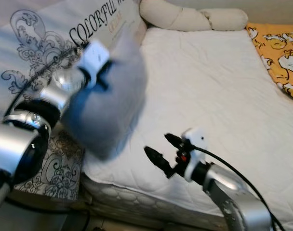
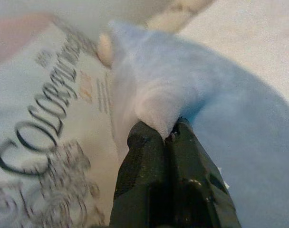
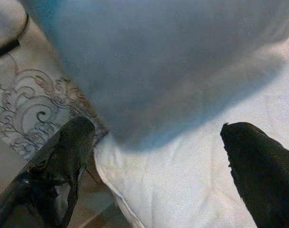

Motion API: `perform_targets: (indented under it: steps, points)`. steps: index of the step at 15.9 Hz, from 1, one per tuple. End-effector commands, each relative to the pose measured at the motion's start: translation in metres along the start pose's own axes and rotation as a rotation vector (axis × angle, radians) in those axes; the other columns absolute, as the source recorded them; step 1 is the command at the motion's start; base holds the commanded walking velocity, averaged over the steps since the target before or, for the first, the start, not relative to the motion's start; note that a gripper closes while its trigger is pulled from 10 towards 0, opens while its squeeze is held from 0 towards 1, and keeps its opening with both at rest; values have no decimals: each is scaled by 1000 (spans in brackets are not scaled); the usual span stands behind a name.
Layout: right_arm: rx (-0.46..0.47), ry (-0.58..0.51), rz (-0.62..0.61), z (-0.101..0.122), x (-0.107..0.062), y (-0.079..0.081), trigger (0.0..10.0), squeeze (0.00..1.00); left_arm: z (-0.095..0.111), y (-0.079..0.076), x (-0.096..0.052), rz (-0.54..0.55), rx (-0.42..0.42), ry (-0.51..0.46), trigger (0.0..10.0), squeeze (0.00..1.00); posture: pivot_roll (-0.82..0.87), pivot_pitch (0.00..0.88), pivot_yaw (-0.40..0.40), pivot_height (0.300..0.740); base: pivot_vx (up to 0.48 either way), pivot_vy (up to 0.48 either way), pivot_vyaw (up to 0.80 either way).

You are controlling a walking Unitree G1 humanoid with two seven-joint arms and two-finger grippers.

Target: Clean up the room

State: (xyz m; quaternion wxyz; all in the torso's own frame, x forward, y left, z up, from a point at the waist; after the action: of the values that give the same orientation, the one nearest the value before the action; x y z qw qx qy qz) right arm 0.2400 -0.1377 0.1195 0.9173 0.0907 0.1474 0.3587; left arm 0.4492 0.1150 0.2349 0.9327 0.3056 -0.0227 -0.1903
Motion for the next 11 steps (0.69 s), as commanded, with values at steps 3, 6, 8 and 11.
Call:
perform_targets:
  steps: [3, 6, 8, 11]
  points:
    - [-8, -3, -35, 5, -18, 1, 10000, 1000, 10, 6, 1, 35, -55, -37, 10000, 0, -331, 0, 67, 740, 0, 0, 0]
    - [-9, 7, -58, 14, -35, 6, 10000, 1000, -18, -10, -1, 23, -79, 46, 10000, 0, -382, 88, 44, 740, 0, 0, 0]
    - [-5, 26, -71, 14, -43, 12, 10000, 1000, -43, -24, -6, 15, -92, 124, 10000, 0, -406, 117, 43, 740, 0, 0, 0]
    - [-7, 49, -75, 13, -49, 19, 10000, 1000, -72, -33, -15, 26, -65, 228, 10000, 0, -429, 137, 51, 740, 0, 0, 0]
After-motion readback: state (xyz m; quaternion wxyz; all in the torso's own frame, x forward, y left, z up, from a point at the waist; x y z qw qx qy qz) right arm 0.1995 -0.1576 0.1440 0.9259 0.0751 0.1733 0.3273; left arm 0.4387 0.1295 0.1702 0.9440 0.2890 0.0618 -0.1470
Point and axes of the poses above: a point about 5 cm out from each wrist's last joint towards the gripper, its own x axis pointing out of the wrist towards the gripper, its own z axis along the axis of the wrist's last joint, y = z × x, the point moved 3 cm from there along x, pointing out of the wrist towards the gripper, and after that the axes turned 2 degrees about x, right-handed, at the moved point
